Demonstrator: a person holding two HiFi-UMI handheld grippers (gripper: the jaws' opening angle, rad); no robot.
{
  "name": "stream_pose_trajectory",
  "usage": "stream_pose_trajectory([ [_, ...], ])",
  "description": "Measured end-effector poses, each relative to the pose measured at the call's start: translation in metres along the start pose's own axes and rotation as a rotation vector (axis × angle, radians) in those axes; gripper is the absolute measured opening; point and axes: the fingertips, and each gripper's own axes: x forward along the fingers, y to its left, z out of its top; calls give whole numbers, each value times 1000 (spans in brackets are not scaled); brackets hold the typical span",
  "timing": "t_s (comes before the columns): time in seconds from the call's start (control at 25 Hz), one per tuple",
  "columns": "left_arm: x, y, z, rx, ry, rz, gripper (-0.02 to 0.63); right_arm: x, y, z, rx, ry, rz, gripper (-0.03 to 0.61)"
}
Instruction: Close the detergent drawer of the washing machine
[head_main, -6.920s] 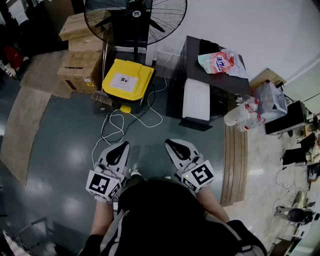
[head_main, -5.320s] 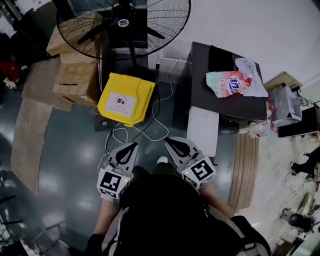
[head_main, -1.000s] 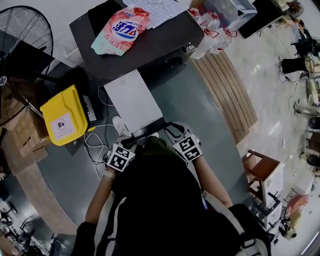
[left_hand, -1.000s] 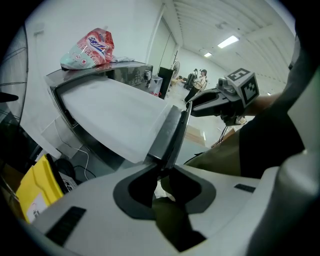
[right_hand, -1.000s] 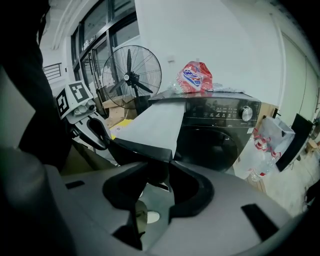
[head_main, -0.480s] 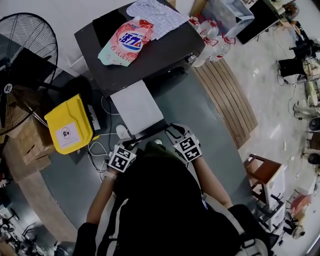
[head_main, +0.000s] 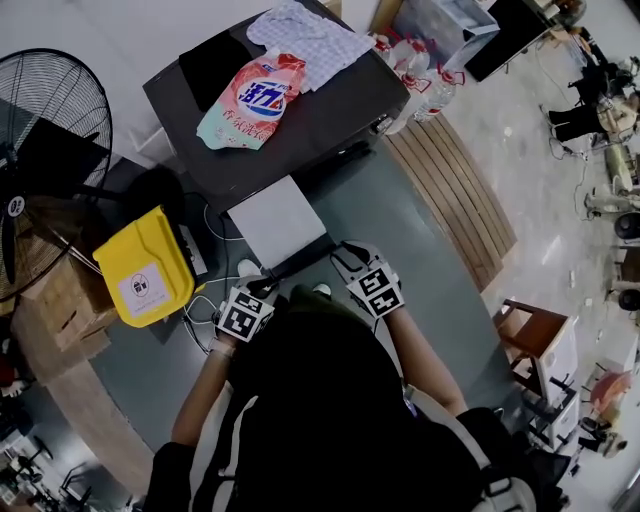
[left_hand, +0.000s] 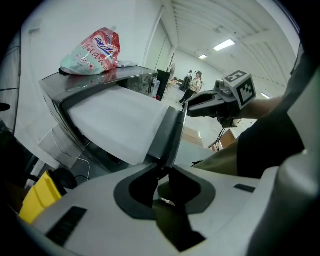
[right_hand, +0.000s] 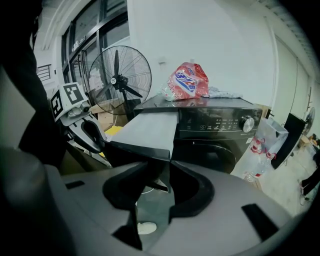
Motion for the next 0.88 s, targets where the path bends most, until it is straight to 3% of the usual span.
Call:
stream_pose_trajectory([
  [0.48,-6,44,26,18,-1,-31,76,31,-18,39,27,12,-66,145],
  [0.88,-4,62,33,120,37,-110,70,46,-26,51,106,14,-158,144],
])
